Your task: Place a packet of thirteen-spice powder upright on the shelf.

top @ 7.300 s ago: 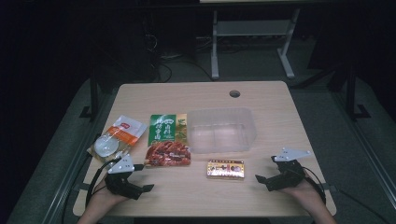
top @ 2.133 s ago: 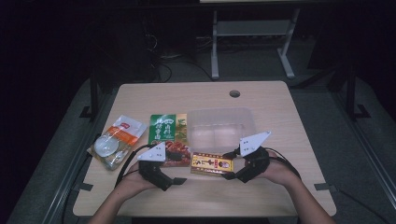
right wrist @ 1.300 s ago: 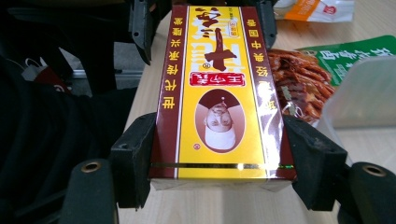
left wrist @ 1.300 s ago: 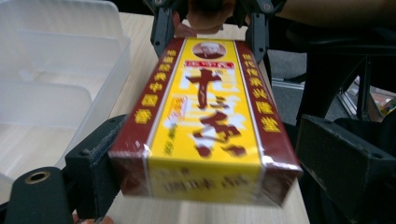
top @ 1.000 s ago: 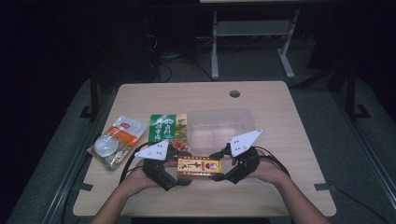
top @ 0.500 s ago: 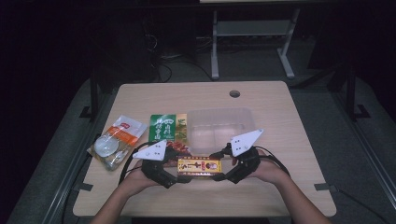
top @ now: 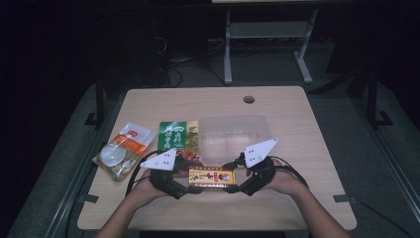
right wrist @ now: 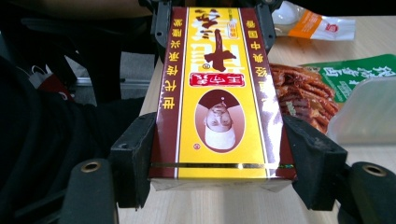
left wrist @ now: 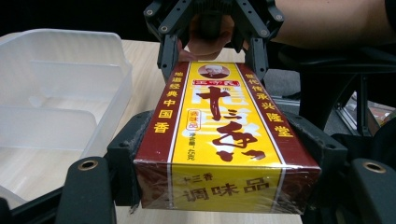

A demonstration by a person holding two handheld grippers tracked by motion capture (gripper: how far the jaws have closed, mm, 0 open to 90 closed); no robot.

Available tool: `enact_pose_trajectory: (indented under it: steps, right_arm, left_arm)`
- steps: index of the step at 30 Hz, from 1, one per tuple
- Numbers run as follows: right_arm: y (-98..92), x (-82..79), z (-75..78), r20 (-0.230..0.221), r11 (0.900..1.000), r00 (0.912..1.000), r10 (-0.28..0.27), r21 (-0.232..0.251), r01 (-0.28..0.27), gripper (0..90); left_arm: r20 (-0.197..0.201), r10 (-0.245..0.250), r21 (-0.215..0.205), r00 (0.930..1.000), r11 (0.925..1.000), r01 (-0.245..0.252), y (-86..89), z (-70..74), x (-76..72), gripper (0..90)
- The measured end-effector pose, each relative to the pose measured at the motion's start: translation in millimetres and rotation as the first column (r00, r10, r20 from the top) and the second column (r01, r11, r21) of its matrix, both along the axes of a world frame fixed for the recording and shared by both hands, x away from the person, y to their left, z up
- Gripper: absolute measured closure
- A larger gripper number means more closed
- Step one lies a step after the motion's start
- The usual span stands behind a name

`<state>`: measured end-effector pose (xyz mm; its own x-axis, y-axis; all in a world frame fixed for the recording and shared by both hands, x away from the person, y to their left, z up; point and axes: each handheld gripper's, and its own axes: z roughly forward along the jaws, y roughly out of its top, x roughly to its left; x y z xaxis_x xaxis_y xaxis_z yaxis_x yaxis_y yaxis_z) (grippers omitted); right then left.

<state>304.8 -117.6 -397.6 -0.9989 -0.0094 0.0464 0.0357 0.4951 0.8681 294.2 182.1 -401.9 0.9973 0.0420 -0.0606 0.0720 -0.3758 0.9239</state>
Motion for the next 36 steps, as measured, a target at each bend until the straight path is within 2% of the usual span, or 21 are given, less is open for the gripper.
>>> enact_pose_trajectory:
  steps: [2, 6, 12, 17, 18, 20, 24, 31, 36]
  right_arm:
    - [0.8, 0.1, -1.1, 0.016, 1.000, 0.9999, 0.003, -0.012, -0.002, 32.1]
    - [2.6, -0.8, -3.1, 0.019, 1.000, 0.9998, 0.002, -0.030, -0.001, 32.1]
    - [11.0, -2.4, -9.5, 0.028, 0.996, 0.9996, 0.002, -0.089, 0.000, 32.0]
    - [18.0, -3.1, -13.4, 0.034, 0.993, 0.9994, 0.005, -0.116, -0.001, 31.8]
    - [19.6, -4.2, -14.3, 0.022, 0.992, 0.9997, -0.005, -0.125, 0.007, 31.8]
    - [23.5, -2.3, -17.9, 0.051, 0.990, 0.9986, 0.013, -0.143, -0.005, 31.6]
    - [33.7, -4.0, -25.3, 0.049, 0.983, 0.9987, 0.012, -0.185, -0.003, 31.5]
    - [44.7, -5.7, -34.5, 0.030, 0.981, 0.9994, 0.016, -0.192, -0.010, 31.5]
    - [43.0, -6.3, -33.8, 0.009, 0.983, 0.9999, 0.010, -0.182, -0.008, 30.4]
  left_arm:
    - [0.007, -0.002, 0.006, 1.0000, 1.0000, 0.002, -0.4, 1.1, -0.7, 30.9]
    - [0.011, -0.001, 0.013, 0.9999, 0.9999, 0.001, -0.7, 3.6, -1.6, 31.2]
    - [0.018, 0.000, -0.007, 0.9998, 1.0000, 0.000, -1.7, 9.1, -3.4, 31.4]
    - [0.016, 0.003, -0.016, 0.9999, 0.9999, -0.003, -3.5, 11.4, -3.4, 31.4]
    - [0.017, 0.003, -0.018, 0.9998, 0.9998, -0.003, -4.5, 11.7, -3.3, 31.4]
    - [0.021, 0.001, -0.014, 0.9998, 0.9999, -0.001, -6.8, 12.5, -3.2, 31.5]
    - [0.019, 0.004, -0.014, 0.9998, 0.9999, -0.004, -11.4, 13.7, -3.9, 31.6]
    - [0.020, 0.001, -0.018, 0.9998, 0.9998, -0.001, -18.3, 15.4, -4.8, 31.7]
    - [-0.003, 0.008, -0.022, 1.0000, 0.9997, -0.008, -17.8, 16.1, -4.5, 31.8]
